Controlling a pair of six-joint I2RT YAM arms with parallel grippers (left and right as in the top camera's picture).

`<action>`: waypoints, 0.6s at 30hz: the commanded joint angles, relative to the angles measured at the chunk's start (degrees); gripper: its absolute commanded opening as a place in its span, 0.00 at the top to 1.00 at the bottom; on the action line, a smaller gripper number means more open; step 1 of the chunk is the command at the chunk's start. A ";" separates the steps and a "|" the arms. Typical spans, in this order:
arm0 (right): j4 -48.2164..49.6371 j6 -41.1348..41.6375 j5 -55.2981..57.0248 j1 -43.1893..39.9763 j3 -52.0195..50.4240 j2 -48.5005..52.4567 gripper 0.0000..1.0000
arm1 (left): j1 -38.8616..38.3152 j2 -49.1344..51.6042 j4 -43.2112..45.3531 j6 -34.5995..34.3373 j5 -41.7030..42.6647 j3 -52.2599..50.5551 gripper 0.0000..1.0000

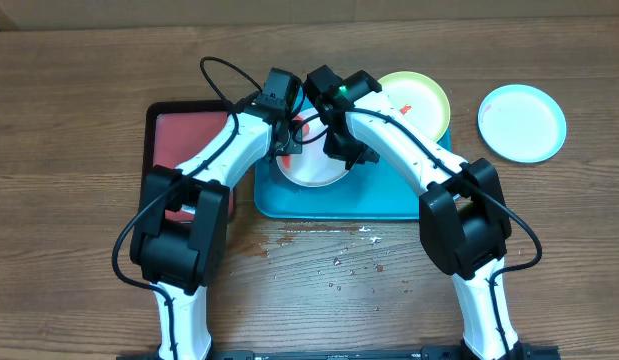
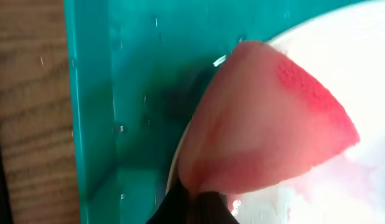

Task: Clean dirty plates on tray and stack at the side
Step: 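Keep scrubbing the white plate center with the sponge in the left gripper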

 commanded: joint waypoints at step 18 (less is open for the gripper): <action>-1.73 -0.55 1.38 -0.07 0.92 -0.79 0.96 | 0.98 1.55 10.51 -4.07 -5.07 1.11 0.96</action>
